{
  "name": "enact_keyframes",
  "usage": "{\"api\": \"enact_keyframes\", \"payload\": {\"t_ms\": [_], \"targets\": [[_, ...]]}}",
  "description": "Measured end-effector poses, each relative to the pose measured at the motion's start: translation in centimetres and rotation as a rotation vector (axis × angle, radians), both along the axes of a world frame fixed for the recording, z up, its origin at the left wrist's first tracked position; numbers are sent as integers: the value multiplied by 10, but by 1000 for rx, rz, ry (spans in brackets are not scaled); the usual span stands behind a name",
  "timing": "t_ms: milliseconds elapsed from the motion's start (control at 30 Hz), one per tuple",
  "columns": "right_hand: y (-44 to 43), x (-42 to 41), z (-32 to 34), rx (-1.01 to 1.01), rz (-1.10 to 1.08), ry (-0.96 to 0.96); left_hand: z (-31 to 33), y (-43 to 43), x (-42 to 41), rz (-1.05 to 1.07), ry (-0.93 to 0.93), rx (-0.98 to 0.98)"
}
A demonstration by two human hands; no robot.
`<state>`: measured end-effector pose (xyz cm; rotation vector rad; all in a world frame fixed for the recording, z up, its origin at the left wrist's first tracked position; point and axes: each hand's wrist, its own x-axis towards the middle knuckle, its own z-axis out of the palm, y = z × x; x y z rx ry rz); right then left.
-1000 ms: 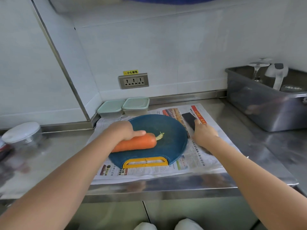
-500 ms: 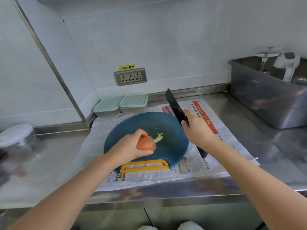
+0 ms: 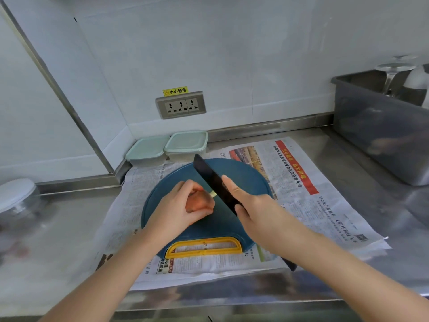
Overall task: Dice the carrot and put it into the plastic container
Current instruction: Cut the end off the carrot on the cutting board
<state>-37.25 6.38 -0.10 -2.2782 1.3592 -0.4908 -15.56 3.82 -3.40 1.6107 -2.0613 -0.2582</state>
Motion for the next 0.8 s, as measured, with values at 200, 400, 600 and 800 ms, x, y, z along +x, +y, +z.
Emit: {"api": "enact_keyframes", "payload": {"t_ms": [200,400,600,800], "targets": [[3,7,-4,32,24,83,-1,1,-2,-8,-5,4],[1,5,-1,102,37,-11,1,3,-3,-20,-38,13],[-1,4,11,183,59,-57,2,3,-5,-27,-30,0],[-2,9,16,199,73,-8,1,2,-5,-47,-44,-17]]}}
